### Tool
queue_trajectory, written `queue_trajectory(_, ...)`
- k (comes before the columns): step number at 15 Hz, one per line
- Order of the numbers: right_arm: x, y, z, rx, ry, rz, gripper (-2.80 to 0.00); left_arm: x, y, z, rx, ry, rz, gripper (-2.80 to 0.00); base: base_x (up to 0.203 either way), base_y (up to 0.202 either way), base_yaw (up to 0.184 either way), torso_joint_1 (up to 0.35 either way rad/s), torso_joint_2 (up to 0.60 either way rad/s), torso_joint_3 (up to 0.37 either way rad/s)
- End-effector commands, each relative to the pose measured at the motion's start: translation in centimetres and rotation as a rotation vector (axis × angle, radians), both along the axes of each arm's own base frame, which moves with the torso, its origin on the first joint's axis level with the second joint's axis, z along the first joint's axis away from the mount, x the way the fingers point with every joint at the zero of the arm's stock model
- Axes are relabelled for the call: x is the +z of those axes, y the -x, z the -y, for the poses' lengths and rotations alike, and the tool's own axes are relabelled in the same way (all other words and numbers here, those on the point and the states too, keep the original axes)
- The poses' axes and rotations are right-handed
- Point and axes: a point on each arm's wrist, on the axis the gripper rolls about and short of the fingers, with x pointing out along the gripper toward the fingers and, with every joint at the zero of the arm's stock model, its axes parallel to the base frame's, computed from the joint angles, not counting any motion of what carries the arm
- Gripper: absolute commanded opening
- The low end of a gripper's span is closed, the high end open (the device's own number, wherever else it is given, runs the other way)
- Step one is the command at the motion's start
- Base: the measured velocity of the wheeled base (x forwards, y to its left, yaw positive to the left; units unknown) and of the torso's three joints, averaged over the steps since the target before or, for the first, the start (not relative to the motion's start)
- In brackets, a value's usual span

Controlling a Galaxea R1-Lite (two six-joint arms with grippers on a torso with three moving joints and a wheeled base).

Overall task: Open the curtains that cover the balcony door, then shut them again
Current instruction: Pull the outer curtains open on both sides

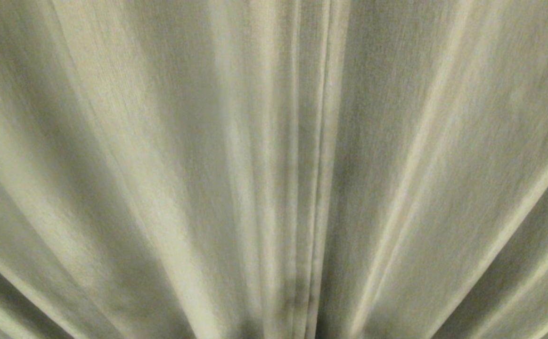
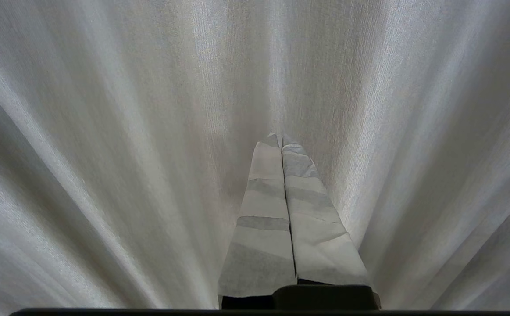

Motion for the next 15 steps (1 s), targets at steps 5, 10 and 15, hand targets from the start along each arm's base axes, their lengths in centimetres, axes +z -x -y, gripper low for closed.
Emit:
queue_trajectory(5,0.00,-0.01,0.00,0.000,0.000,-0.002,-2.80,0.00,0.00,0.00,0.000,-0.001,0.001,-2.80,0.000,0.000,0.000,0.000,0.00,0.000)
queue_trajectory(10,0.00,-0.01,0.00,0.000,0.000,-0.002,-2.80,-0.01,0.00,0.00,0.000,-0.005,0.000,-2.80,0.000,0.000,0.000,0.000,0.00,0.000)
queue_trajectory(15,0.00,-0.01,0.00,0.000,0.000,-0.002,-2.80,-0.01,0.00,0.00,0.000,-0.002,0.000,-2.80,0.000,0.000,0.000,0.000,0.00,0.000)
